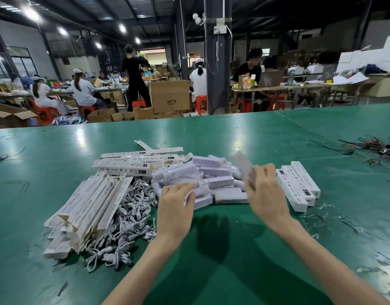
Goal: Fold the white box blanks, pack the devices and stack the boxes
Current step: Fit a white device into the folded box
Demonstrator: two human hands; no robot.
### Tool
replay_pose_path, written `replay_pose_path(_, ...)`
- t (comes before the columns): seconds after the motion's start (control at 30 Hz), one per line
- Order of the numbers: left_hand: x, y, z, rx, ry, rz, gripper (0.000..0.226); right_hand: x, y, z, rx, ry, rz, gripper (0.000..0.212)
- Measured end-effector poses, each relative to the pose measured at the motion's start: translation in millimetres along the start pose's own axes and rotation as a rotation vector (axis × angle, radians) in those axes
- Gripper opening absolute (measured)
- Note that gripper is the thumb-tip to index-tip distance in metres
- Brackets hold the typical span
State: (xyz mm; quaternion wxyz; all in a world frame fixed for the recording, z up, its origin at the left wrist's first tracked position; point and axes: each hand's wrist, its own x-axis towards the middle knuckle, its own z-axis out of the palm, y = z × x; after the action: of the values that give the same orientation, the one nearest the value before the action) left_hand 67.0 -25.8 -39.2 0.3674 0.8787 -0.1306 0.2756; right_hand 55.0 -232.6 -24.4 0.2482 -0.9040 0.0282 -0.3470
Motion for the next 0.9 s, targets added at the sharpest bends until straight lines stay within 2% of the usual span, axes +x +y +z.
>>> replay_pose_path(0.1, 5.3, -11.1, 5.0, 0.377, -0.184, -0.019, 0.032, 15.7, 27.8, -7.6, -0.113, -0.019, 0.164, 0.041)
replay_pose_path(0.17, 9.2, -16.3, 9.4, 0.482, -0.266, -0.027, 0.031, 16.6, 42.0, -6.9, -0.214, -0.072, 0.205, 0.049)
replay_pose_path(0.33, 23.1, -20.4, 16.1, 0.522, -0.231, 0.008, 0.028, 14.7, 54.0, 2.8, -0.423, -0.201, 0.158, 0.03)
replay_pose_path(0.47, 40.6, -27.9, 14.3, 0.579, -0.407, 0.021, 0.032, 14.1, 49.0, 15.0, -0.466, -0.288, 0.181, 0.033)
replay_pose_path(0.53, 43.0, -30.9, 14.3, 0.546, -0.453, 0.039, 0.032, 16.0, 43.3, 20.8, -0.57, -0.301, 0.148, 0.034)
replay_pose_path(0.67, 35.1, -37.2, 20.1, 0.631, -0.41, 0.149, 0.035, 14.5, 33.2, 33.2, -0.711, -0.26, -0.028, 0.037)
replay_pose_path(0.77, 34.5, -42.5, 20.4, 0.63, -0.367, 0.17, 0.035, 9.6, 23.6, 37.1, -0.666, -0.216, -0.106, 0.041)
replay_pose_path(0.9, 36.2, -44.8, 17.1, 0.527, -0.356, 0.175, 0.035, 6.0, 20.2, 36.8, -0.529, -0.026, -0.171, 0.047)
